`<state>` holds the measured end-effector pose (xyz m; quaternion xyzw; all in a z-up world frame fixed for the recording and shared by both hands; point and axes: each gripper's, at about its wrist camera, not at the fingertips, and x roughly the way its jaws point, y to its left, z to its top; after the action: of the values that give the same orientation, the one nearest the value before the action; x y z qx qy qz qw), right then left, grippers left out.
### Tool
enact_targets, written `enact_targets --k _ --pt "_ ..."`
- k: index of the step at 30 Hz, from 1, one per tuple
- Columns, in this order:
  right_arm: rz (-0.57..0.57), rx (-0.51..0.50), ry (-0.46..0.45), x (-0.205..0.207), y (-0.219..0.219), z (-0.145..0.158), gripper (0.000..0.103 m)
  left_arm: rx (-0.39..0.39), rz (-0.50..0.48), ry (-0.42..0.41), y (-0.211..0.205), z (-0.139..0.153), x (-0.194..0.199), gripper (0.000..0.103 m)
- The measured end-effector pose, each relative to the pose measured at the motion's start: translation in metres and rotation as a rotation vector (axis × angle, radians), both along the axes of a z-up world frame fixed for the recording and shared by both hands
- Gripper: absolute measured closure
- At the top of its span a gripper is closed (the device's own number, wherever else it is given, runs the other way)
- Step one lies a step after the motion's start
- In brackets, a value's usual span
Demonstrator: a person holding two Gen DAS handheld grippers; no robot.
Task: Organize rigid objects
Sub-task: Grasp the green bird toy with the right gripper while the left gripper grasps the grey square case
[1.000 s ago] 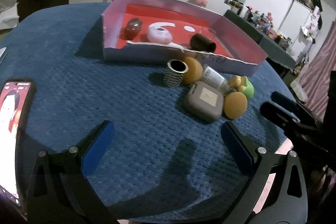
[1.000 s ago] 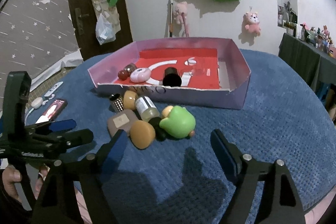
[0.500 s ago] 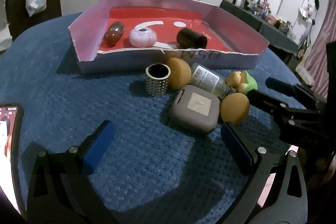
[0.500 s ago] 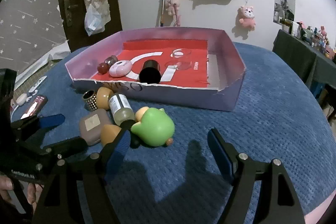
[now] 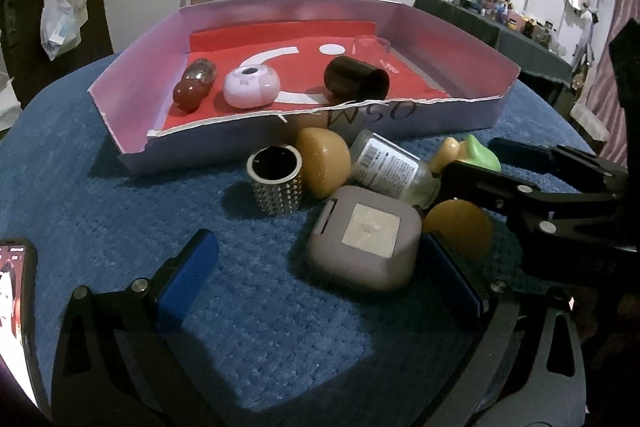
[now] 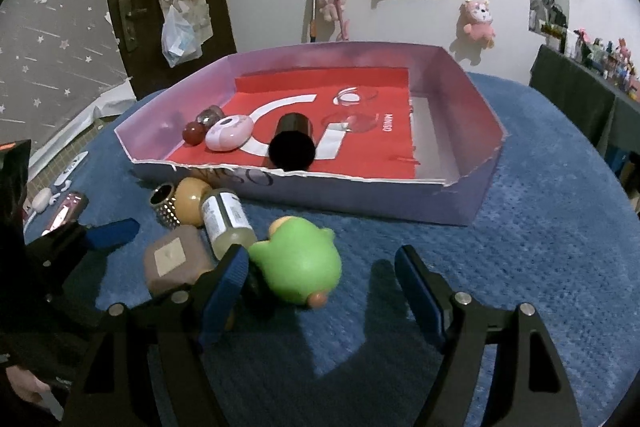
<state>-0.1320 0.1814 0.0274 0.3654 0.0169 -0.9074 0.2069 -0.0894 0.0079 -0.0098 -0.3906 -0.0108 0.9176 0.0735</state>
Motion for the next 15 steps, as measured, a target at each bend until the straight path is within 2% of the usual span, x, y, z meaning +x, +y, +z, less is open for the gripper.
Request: enact_targets --k 3,5,9,12,14,15 --pt "0.023 -0.041 -0.028 -0.004 -0.001 0.0 0.035 0.008 -0.011 0.005 0.0 0.001 0.001 0.001" --pt "0.042 -0.088 -0.063 -0.006 0.002 -0.001 0.044 0.02 -0.017 0.008 -0.001 0.001 0.0 0.003" --pt "0.061 -0.153 -0.116 -0.006 0.007 -0.005 0.049 0.036 -0.028 0.014 0.0 0.002 0.0 0.007" --pt "0.058 -0.168 -0.127 -0.004 0.011 -0.006 0.051 0.031 -0.047 0.017 0.004 0.002 0.0 0.018" --pt "0.059 -0.165 -0.127 -0.003 0.011 -0.006 0.052 0.002 -0.048 0.024 0.007 0.003 0.001 0.025" --pt "0.054 -0.16 -0.124 -0.001 0.01 -0.005 0.052 0.009 -0.058 0.025 0.008 0.003 0.001 0.033"
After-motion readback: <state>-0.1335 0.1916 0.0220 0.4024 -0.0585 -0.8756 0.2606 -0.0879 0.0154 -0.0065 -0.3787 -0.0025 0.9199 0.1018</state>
